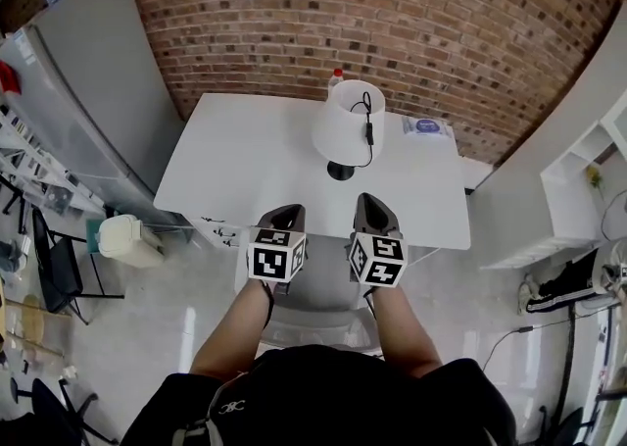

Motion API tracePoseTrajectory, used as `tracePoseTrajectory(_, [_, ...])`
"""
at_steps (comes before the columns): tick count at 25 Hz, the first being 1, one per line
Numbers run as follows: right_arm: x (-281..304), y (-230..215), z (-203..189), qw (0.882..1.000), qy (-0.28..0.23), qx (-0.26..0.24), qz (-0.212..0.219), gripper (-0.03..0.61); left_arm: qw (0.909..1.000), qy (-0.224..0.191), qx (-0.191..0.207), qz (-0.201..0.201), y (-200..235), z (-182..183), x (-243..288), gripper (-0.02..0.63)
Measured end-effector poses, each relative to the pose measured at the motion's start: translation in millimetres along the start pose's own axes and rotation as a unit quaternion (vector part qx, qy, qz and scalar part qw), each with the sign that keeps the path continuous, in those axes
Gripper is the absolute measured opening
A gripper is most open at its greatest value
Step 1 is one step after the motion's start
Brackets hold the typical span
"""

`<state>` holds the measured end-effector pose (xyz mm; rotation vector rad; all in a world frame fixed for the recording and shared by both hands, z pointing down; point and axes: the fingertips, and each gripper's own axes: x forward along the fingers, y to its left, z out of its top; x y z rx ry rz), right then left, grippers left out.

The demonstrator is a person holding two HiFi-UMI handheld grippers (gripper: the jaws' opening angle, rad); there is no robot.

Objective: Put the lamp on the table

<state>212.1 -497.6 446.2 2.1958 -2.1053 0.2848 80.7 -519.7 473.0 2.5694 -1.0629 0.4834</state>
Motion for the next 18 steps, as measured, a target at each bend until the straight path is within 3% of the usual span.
tracePoseTrajectory(18, [-30.1, -3.0, 1.7, 1.000, 0.003, -0.010, -0.002, -0.002, 0.9993, -0.016, 0.027, -0.019, -32.2, 7.3, -10.1, 0.000])
